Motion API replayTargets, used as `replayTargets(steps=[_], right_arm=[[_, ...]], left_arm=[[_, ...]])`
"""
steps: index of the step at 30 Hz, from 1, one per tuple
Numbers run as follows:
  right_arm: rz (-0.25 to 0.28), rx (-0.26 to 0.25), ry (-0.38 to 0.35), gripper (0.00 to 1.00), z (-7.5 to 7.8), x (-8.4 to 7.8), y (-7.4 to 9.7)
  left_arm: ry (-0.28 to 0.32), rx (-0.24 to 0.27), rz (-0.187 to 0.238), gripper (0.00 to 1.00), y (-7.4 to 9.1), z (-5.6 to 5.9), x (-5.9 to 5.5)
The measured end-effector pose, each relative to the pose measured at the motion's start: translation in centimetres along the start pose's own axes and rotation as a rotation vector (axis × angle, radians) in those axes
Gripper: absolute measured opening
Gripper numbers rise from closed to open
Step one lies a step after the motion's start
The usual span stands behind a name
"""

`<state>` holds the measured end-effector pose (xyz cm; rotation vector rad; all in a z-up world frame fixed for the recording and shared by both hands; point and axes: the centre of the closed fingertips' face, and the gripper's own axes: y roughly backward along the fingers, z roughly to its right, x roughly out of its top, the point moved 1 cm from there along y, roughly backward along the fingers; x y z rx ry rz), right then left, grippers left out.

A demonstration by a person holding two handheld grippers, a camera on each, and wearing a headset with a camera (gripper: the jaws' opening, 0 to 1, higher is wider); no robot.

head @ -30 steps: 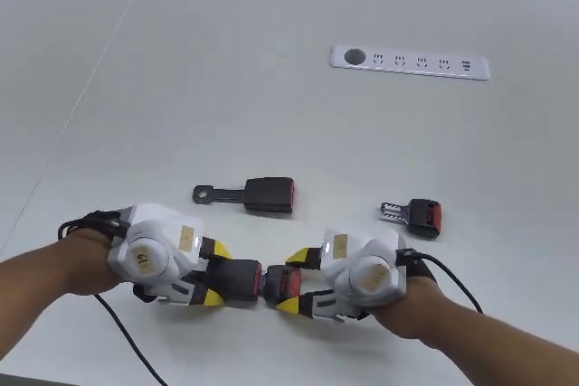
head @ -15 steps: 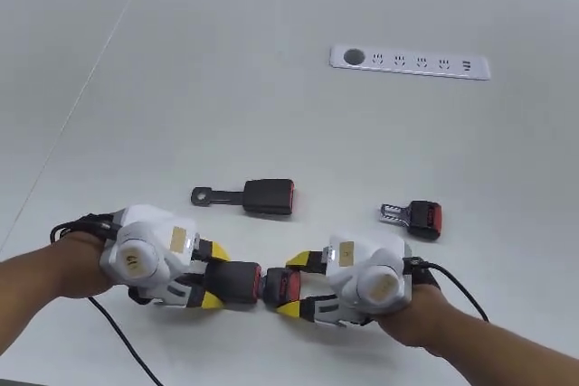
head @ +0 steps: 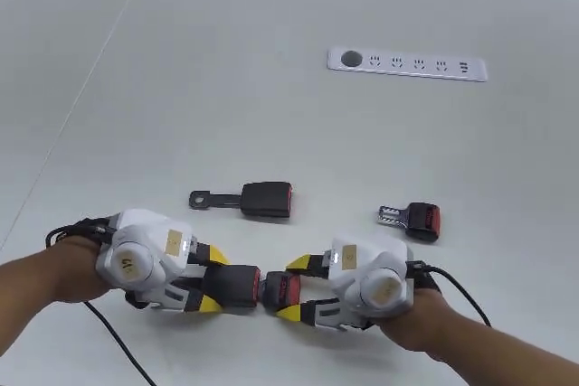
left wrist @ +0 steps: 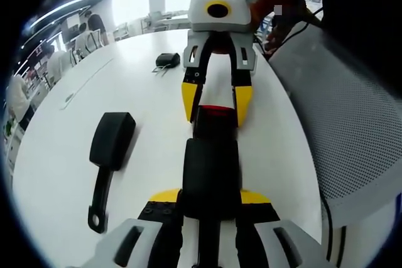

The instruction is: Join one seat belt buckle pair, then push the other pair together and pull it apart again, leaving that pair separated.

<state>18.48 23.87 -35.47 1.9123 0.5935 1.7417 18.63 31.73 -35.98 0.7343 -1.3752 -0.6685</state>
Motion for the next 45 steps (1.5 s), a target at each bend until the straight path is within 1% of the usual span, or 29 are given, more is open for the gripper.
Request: replayTargets(steps=[12, 16, 18, 20, 22, 24, 25, 26, 27, 28, 29, 30, 31, 32, 33, 34, 36, 37, 38, 39, 40, 41, 42, 43, 44, 45], right_arm=[[0.007, -0.002, -0.012, 0.32, 0.0, -0.1, 0.1], [0.006, -0.004, -0.017, 0.33, 0.0, -0.1, 0.0], [0.006, -0.004, -0.023, 0.34, 0.0, 0.0, 0.0], [0.003, 0.004, -0.04, 0.34, 0.0, -0.1, 0.0], [-0.011, 0.001, -0.014, 0.35, 0.0, -0.1, 0.0], [-0.017, -0.008, -0.013, 0.36, -0.2, 0.0, 0.0], [-0.023, -0.017, -0.015, 0.36, -0.2, 0.1, 0.1], [-0.02, -0.024, -0.017, 0.39, -0.2, 0.3, 0.2], [-0.01, -0.033, -0.03, 0.43, -0.2, 0.5, 0.4], [0.006, -0.035, -0.084, 0.49, -0.3, 0.9, 0.6], [0.008, -0.038, -0.087, 0.54, -0.3, 1.0, 0.9], [0.013, -0.057, -0.074, 0.55, -0.1, 1.1, 1.4], [0.015, -0.075, -0.063, 0.56, 0.1, 1.1, 1.8], [0.005, -0.09, -0.059, 0.58, 0.2, 0.9, 2.5], [0.004, -0.101, -0.065, 0.6, 0.4, 0.8, 2.9], [0.015, -0.121, -0.08, 0.63, 0.7, 0.8, 3.6], [0.02, -0.155, -0.092, 0.66, 1.3, 0.5, 4.9], [0.021, -0.166, -0.096, 0.67, 1.5, 0.4, 5.4], [0.021, -0.18, -0.098, 0.68, 1.7, 0.1, 5.9], [0.016, -0.192, -0.1, 0.68, 1.8, -0.1, 6.4], [0.01, -0.203, -0.105, 0.69, 2.0, -0.4, 6.9], [0.007, -0.219, -0.119, 0.69, 2.3, -0.7, 7.6], [0.018, -0.232, -0.138, 0.69, 2.5, -0.8, 8.3], [0.023, -0.245, -0.139, 0.69, 2.8, -0.8, 8.8], [0.024, -0.26, -0.136, 0.69, 3.0, -1.0, 9.4], [0.02, -0.268, -0.135, 0.69, 3.2, -1.2, 9.9]], left_arm=[[-0.003, -0.008, -0.005, 0.32, 0.0, 0.0, 0.1], [0.002, -0.002, -0.005, 0.33, 0.0, 0.1, 0.2], [-0.038, 0.012, -0.028, 0.33, -0.2, 0.0, 0.1], [-0.016, 0.016, -0.033, 0.34, -0.3, 0.1, 0.3], [-0.012, 0.02, -0.037, 0.34, -0.3, 0.1, 0.3], [-0.013, 0.022, -0.048, 0.34, -0.3, 0.1, 0.2], [-0.014, 0.024, -0.065, 0.34, -0.4, 0.0, 0.2], [-0.024, 0.026, -0.077, 0.34, -0.4, 0.1, 0.1], [-0.023, 0.04, -0.097, 0.35, -0.4, -0.1, 0.1], [-0.011, 0.059, -0.107, 0.36, -0.4, -0.3, 0.0], [-0.014, 0.074, -0.104, 0.41, -0.5, -0.4, 0.2], [-0.023, 0.07, -0.101, 0.48, -0.5, -0.2, 0.3], [-0.026, 0.059, -0.086, 0.56, -0.5, 0.3, 0.6], [-0.026, 0.054, -0.083, 0.64, -0.5, 0.4, 0.7], [-0.024, 0.052, -0.081, 0.66, -0.4, 0.7, 0.9], [-0.027, 0.054, -0.081, 0.66, -0.3, 0.8, 1.0], [-0.021, 0.084, -0.078, 0.63, 0.1, 0.5, 1.3], [0.004, 0.108, -0.052, 0.64, 0.3, 0.2, 1.8], [0.024, 0.12, -0.029, 0.67, 0.5, 0.0, 2.2], [0.041, 0.128, -0.012, 0.69, 0.7, -0.1, 2.5], [0.064, 0.141, -0.003, 0.72, 1.0, -0.3, 2.8], [0.058, 0.141, -0.003, 0.74, 1.2, -0.4, 3.0], [0.068, 0.161, 0.016, 0.74, 1.5, -0.7, 3.5], [0.074, 0.168, 0.027, 0.74, 1.7, -0.8, 3.8], [0.092, 0.178, 0.056, 0.75, 2.0, -1.0, 4.4], [0.099, 0.184, 0.072, 0.77, 2.2, -1.2, 4.8]])
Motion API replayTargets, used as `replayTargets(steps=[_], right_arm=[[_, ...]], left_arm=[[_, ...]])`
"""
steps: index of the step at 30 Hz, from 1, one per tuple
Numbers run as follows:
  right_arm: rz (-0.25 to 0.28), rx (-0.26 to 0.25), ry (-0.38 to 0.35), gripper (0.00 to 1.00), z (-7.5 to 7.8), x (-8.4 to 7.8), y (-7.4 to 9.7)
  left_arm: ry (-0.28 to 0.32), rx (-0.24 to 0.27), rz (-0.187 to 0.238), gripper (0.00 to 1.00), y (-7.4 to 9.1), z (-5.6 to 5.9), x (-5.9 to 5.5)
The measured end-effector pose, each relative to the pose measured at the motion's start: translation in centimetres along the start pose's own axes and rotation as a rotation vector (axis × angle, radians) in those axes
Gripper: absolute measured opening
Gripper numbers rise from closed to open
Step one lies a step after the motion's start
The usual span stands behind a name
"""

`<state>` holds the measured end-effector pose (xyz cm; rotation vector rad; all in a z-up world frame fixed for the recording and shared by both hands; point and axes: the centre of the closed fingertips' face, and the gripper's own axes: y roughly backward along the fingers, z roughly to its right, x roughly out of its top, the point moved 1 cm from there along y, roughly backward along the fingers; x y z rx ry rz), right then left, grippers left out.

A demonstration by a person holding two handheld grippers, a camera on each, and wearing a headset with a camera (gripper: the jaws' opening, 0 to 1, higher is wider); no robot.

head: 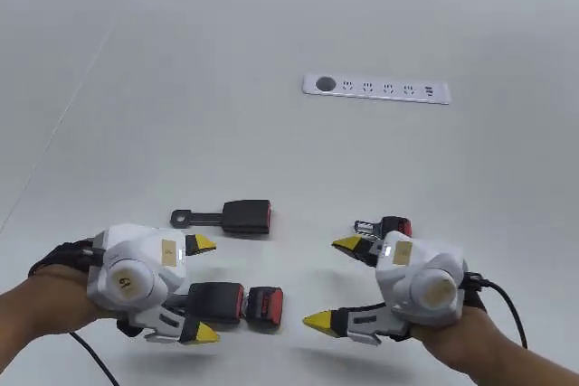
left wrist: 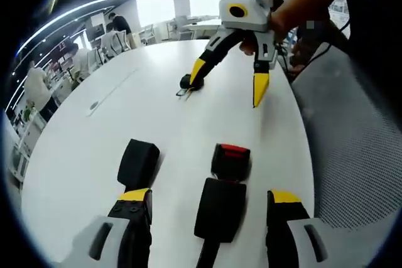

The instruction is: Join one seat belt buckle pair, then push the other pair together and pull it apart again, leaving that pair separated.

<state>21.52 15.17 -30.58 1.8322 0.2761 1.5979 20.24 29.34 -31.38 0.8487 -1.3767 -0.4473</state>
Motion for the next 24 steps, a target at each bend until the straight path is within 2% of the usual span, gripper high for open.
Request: replayTargets(steps=[4, 6, 8, 15, 19, 24], right_arm=[[-0.003, -0.035, -0.005, 0.7, 1.5, -0.5, 1.6], [-0.006, -0.049, -0.014, 0.71, 2.4, -0.8, 2.4], [-0.003, -0.062, -0.023, 0.71, 3.1, -0.9, 3.0], [-0.01, -0.092, -0.045, 0.71, 5.6, -1.9, 5.0], [-0.016, -0.099, -0.041, 0.7, 7.0, -2.3, 5.9], [-0.029, -0.099, -0.048, 0.7, 8.6, -2.9, 6.6]], left_arm=[[-0.013, 0.03, 0.023, 0.79, 0.6, -1.1, 1.4], [-0.001, 0.034, 0.043, 0.8, 0.8, -1.6, 2.3], [-0.005, 0.046, 0.05, 0.8, 0.8, -2.2, 2.7], [-0.026, 0.048, 0.045, 0.8, 0.4, -3.5, 3.8], [-0.017, 0.052, 0.057, 0.8, 0.2, -4.8, 4.4], [-0.025, 0.054, 0.049, 0.8, 0.0, -6.3, 4.8]])
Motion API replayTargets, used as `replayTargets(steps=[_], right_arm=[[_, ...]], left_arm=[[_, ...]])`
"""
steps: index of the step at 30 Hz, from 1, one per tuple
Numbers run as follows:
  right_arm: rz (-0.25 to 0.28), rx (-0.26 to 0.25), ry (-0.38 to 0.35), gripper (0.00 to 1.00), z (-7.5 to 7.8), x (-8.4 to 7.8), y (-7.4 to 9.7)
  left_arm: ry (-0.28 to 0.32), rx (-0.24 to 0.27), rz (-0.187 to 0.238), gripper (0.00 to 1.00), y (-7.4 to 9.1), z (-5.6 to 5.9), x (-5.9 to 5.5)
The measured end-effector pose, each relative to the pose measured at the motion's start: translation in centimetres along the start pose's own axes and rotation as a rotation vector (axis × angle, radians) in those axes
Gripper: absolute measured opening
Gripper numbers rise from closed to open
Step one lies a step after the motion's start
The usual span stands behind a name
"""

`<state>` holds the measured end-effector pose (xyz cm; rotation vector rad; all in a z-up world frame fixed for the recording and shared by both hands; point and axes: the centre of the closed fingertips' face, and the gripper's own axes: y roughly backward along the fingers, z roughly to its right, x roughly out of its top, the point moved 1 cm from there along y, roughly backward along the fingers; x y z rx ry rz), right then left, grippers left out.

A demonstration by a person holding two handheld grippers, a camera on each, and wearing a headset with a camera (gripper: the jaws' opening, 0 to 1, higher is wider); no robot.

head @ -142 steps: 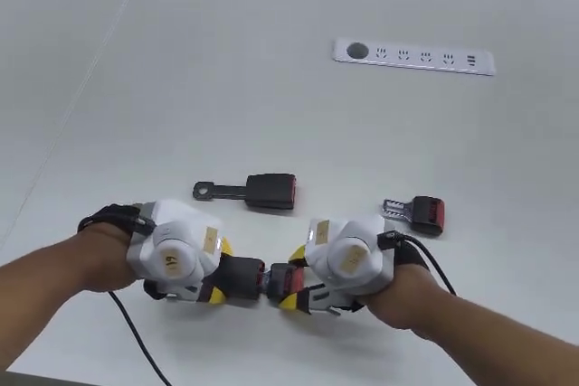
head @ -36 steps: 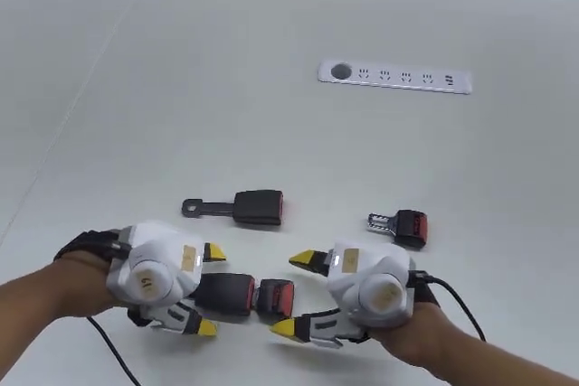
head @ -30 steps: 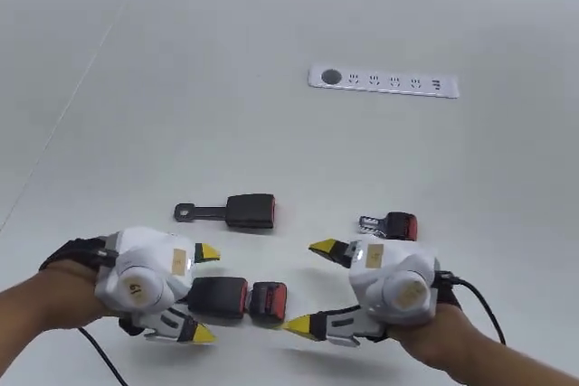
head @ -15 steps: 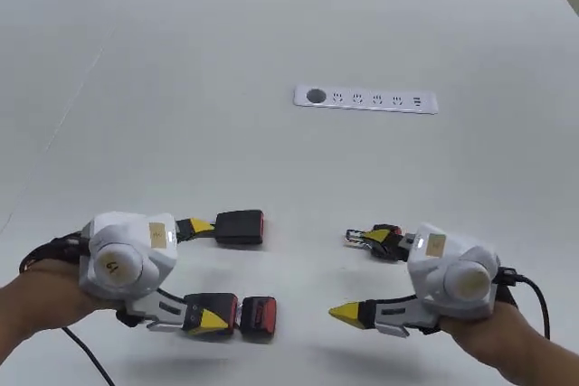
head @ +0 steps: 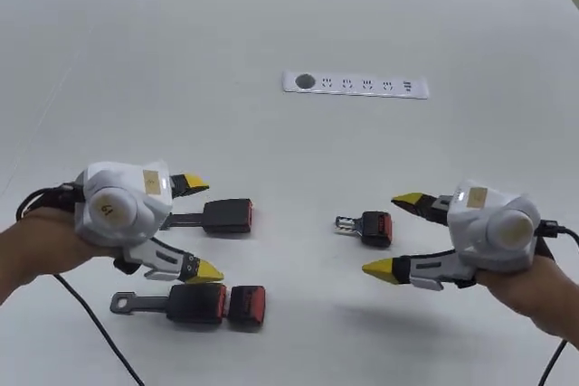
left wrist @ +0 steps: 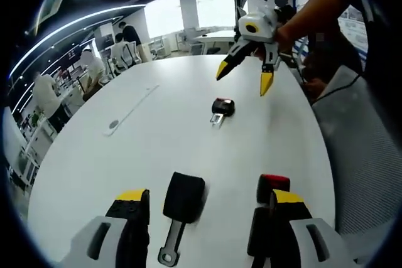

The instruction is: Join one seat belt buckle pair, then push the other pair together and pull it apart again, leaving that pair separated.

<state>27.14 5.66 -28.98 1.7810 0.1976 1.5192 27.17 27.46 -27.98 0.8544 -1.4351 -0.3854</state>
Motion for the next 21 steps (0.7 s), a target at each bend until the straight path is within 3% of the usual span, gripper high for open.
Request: replayTargets(steps=[6, 11, 18, 21], right_arm=[[-0.021, 0.015, -0.016, 0.7, 1.5, -0.8, -0.3], [-0.045, 0.051, -0.01, 0.71, 1.9, -1.4, -1.1], [-0.071, 0.086, 0.012, 0.7, 2.7, -2.0, -2.2], [-0.094, 0.107, 0.029, 0.69, 2.7, -2.5, -2.7]], left_arm=[[0.006, -0.018, -0.008, 0.79, -1.3, -1.7, -0.4], [0.013, -0.049, -0.037, 0.78, -2.5, -2.3, -1.3], [0.033, -0.087, -0.086, 0.75, -4.1, -2.9, -3.6], [0.026, -0.1, -0.085, 0.73, -4.6, -2.9, -3.7]])
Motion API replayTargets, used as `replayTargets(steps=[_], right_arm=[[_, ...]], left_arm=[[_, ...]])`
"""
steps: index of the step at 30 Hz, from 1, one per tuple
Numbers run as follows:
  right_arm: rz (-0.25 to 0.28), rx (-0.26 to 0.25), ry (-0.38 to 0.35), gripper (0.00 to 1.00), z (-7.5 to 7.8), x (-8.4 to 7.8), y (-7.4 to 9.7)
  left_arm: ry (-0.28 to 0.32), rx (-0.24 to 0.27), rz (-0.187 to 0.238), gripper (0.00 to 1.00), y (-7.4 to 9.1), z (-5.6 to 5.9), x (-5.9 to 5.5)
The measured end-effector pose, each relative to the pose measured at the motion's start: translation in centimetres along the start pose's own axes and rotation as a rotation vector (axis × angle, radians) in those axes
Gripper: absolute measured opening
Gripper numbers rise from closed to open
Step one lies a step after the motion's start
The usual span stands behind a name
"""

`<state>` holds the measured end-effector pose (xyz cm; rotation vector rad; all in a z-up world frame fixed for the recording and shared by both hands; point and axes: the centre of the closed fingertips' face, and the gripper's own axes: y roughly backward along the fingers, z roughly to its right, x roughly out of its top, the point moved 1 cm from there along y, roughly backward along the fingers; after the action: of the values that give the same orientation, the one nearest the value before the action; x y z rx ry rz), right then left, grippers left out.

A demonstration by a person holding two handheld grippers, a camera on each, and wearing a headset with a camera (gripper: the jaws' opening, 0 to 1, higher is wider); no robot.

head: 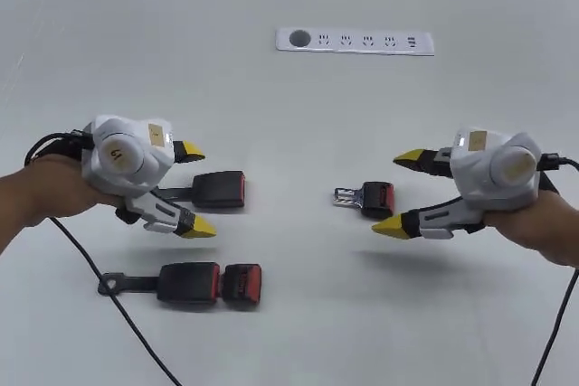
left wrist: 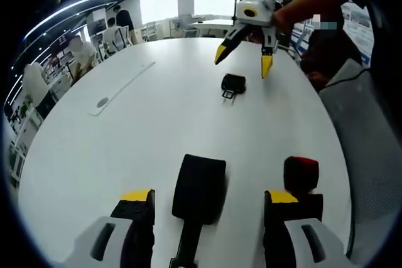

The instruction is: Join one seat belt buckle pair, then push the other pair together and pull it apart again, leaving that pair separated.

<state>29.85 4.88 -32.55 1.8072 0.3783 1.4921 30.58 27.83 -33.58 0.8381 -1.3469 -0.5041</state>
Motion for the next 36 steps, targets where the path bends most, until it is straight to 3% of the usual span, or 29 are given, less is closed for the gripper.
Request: replayTargets(steps=[8, 14, 19, 28, 30, 32, 36], right_arm=[[-0.031, 0.055, 0.022, 0.67, -0.3, -0.7, -1.2], [-0.069, 0.083, 0.056, 0.59, -0.4, -1.4, -1.6], [-0.084, 0.09, 0.058, 0.58, -0.4, -1.7, -1.7], [-0.115, 0.109, 0.074, 0.51, -0.3, -2.3, -2.4], [-0.134, 0.061, 0.151, 0.44, 0.8, -2.3, -2.3], [-0.124, 0.079, 0.091, 0.4, 0.5, -2.1, -2.4], [-0.123, 0.082, 0.11, 0.37, 0.8, -2.2, -2.4]], left_arm=[[0.01, -0.017, -0.012, 0.63, -1.1, -0.5, -1.3], [-0.007, -0.032, -0.052, 0.54, -1.7, -0.6, -2.4], [-0.027, -0.03, -0.037, 0.51, -1.9, -1.1, -2.2], [-0.082, -0.058, -0.036, 0.5, -1.9, -0.7, -1.5], [-0.082, -0.061, -0.034, 0.45, -1.9, -0.7, -1.3], [-0.088, -0.07, -0.039, 0.4, -2.0, -0.7, -1.1], [-0.1, -0.079, -0.041, 0.35, -2.0, -0.8, -1.0]])
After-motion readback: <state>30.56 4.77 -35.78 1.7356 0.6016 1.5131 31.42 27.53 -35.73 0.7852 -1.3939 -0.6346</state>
